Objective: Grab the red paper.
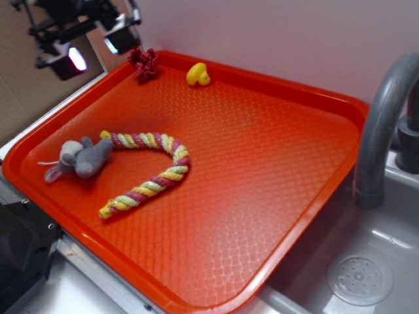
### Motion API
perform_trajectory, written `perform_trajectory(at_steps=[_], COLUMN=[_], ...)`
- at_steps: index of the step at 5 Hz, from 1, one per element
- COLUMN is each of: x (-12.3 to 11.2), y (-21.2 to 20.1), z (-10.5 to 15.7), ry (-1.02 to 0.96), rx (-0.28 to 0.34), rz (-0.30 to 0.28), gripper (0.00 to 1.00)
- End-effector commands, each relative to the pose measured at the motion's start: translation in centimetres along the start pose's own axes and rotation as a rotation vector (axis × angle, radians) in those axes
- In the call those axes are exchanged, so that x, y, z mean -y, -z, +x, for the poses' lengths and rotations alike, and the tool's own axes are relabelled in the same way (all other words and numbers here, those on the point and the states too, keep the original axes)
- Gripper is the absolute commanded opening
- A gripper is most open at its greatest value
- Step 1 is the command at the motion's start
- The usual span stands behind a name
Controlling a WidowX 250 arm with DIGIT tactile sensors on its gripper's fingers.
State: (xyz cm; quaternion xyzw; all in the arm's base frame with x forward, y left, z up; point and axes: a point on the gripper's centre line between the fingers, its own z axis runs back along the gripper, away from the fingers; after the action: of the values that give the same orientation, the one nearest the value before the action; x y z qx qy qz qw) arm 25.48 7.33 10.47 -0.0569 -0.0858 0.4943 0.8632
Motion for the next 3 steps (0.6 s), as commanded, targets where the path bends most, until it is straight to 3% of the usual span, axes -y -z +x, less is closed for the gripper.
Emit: perform_trajectory(at_steps=[1,2,3], x=[0.3,1.1,1.3], y=[2.0,2.8,3.3], z=[5.7,6.8,8.1], ry=[-0.303,-0.337,-0.377], rx=[0.141,0.144,0.168], rz=[-0.036,-0.082,-0.078], gripper=[1.0,1.0,1.0])
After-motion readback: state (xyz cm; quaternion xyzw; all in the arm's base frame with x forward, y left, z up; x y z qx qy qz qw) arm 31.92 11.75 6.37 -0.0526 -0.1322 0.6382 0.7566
